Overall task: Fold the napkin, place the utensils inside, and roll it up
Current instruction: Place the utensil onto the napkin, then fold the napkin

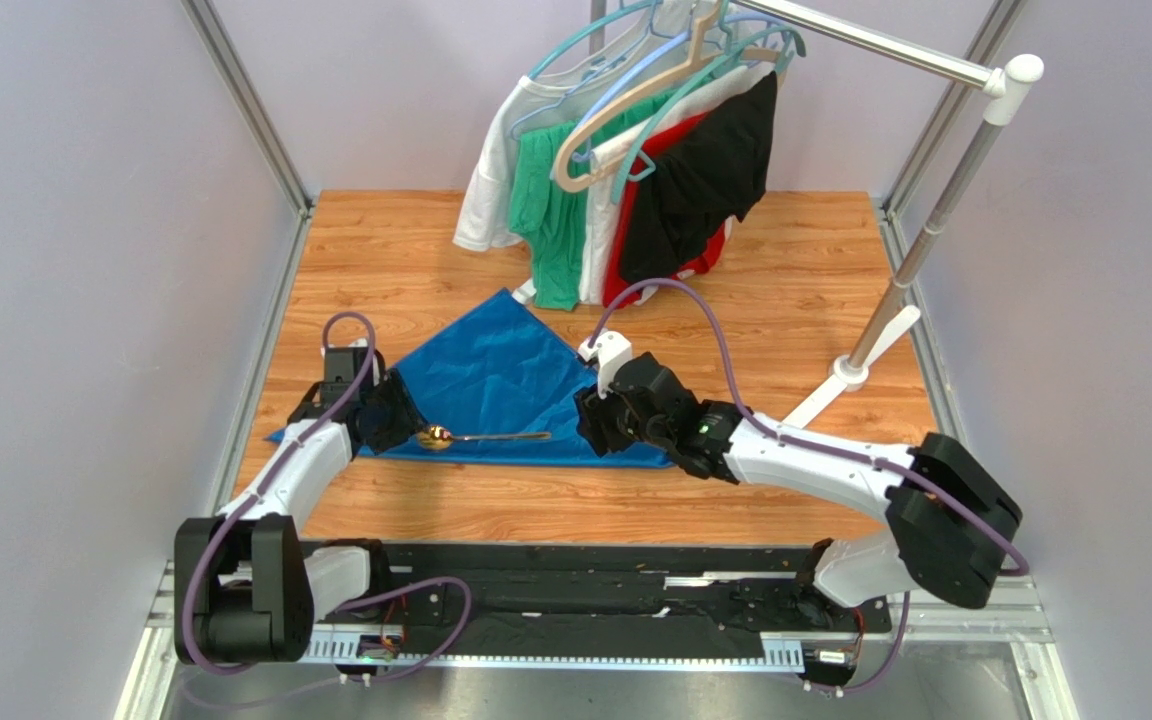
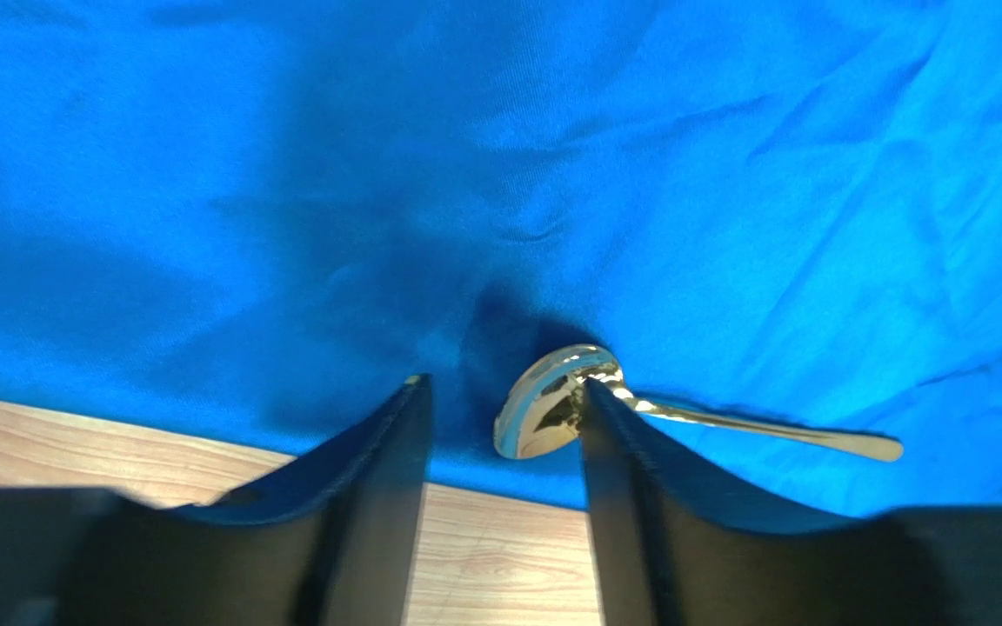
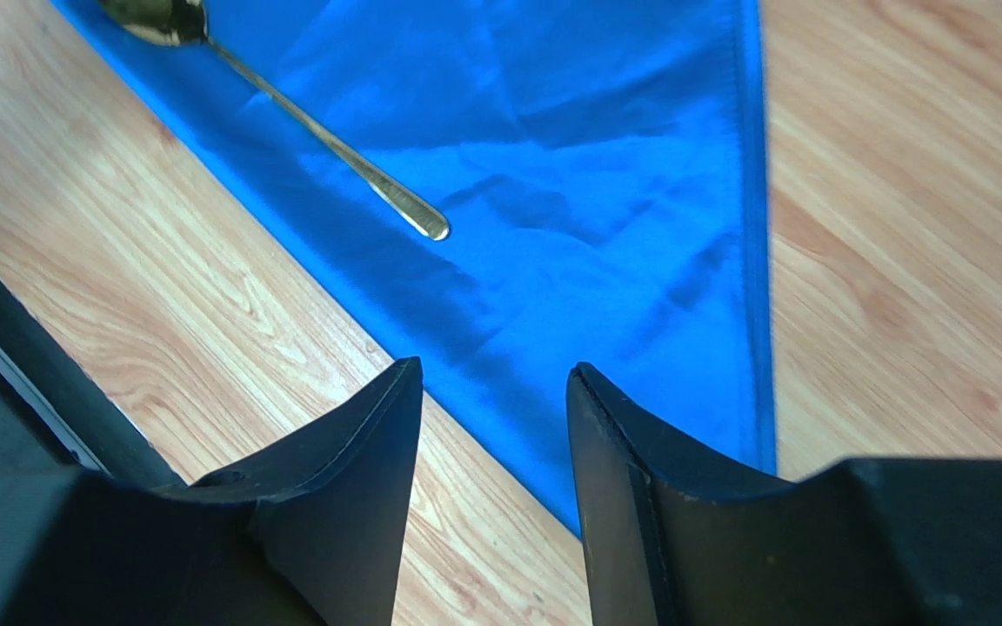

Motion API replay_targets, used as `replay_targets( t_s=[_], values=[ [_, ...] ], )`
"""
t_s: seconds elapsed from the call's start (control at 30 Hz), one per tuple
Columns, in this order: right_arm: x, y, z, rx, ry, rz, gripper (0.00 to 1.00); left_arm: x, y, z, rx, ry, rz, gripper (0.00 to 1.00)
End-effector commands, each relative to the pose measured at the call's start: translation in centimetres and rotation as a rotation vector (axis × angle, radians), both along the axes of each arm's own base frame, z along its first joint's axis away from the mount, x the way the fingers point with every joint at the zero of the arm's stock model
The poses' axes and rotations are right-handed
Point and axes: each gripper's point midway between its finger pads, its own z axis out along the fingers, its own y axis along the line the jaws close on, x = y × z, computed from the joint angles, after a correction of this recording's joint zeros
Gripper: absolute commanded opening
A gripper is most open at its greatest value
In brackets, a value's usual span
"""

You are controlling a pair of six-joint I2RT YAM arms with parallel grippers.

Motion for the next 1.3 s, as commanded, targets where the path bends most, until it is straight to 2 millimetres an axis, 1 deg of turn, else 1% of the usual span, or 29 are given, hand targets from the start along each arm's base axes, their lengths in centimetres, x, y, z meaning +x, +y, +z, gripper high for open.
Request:
replay_targets(
  t_s=[0.0,0.03,0.07,0.1,0.13,0.17,0.2,0.23,0.27,0.3,0.33,0.37,0.4,0.43,0.47,0.53,0.57,0.7,0.77,0.9,1.03,1.13,1.27],
  values=[
    [0.7,-2.2,3.0,0.07,-0.027,-0.185,0.49,1.4,0.8,2.5,0.033,-0.081,0.018,0.69],
    [0.4,-3.1,2.7,0.075,0.013,-0.248,0.49,1.4,0.8,2.8,0.034,-0.087,0.02,0.69],
    [0.7,-4.3,3.4,0.085,-0.001,-0.316,0.49,1.5,0.9,3.5,0.037,-0.11,0.021,0.7],
    [0.6,-5.2,3.1,0.081,0.01,-0.362,0.5,1.5,0.9,4.0,0.04,-0.119,0.023,0.7],
    [0.1,-6.3,2.4,0.056,0.038,-0.406,0.5,1.8,0.9,4.8,0.042,-0.136,0.024,0.7],
    [0.3,-7.2,2.6,0.078,0.048,-0.489,0.5,1.9,1.0,5.8,0.047,-0.164,0.027,0.71],
    [0.2,-7.9,2.3,0.074,0.063,-0.53,0.5,2.1,1.0,6.5,0.05,-0.18,0.02,0.91],
    [-0.3,-8.9,1.5,0.042,0.083,-0.565,0.5,2.4,1.0,7.7,0.051,-0.203,0.018,0.91],
    [-0.1,-9.7,1.2,0.062,0.094,-0.647,0.5,2.6,0.7,8.7,0.054,-0.226,0.001,0.91],
    [-0.3,-10.3,0.8,0.057,0.104,-0.682,0.5,2.8,0.5,9.4,0.068,-0.238,-0.025,0.91],
    [-0.6,-11.4,-0.1,0.032,0.108,-0.724,0.5,3.2,0.5,11.0,0.082,-0.259,-0.041,0.91],
    [-0.8,-11.9,-0.6,0.036,0.123,-0.761,0.5,3.4,0.2,11.7,0.102,-0.265,-0.064,0.91],
    [-1.0,-12.2,-1.0,0.071,0.148,-0.811,0.5,3.5,-0.5,12.3,0.125,-0.271,-0.128,0.91],
    [-1.3,-12.7,-1.5,0.075,0.158,-0.841,0.51,3.9,-0.7,13.8,0.136,-0.289,-0.154,0.91],
    [-1.7,-13.3,-2.5,0.069,0.171,-0.866,0.51,4.1,-1.0,14.1,0.142,-0.288,-0.183,0.91],
    [-1.8,-13.9,-3.0,0.115,0.189,-0.929,0.51,4.4,-1.7,15.0,0.156,-0.311,-0.242,0.91],
    [-2.0,-14.6,-3.7,0.108,0.192,-0.951,0.52,4.5,-1.8,15.1,0.163,-0.313,-0.255,0.91],
    [-1.5,-15.9,-3.9,0.139,0.177,-1.019,0.53,4.4,-2.3,14.5,0.168,-0.304,-0.303,0.91],
    [-1.2,-15.9,-3.9,0.176,0.178,-1.049,0.53,4.2,-2.6,14.8,0.153,-0.317,-0.317,0.91],
    [-1.2,-16.1,-4.5,0.212,0.191,-1.09,0.52,3.8,-2.7,15.0,0.15,-0.33,-0.326,0.91],
    [-1.4,-16.0,-4.8,0.238,0.209,-1.097,0.52,3.6,-2.9,15.2,0.145,-0.345,-0.33,0.91],
    [-1.2,-15.7,-4.5,0.279,0.21,-1.095,0.52,3.6,-3.0,15.3,0.144,-0.348,-0.334,0.91],
    [-1.3,-15.5,-5.3,0.272,0.225,-1.092,0.51,3.5,-3.3,15.3,0.136,-0.347,-0.346,0.91]
  ],
)
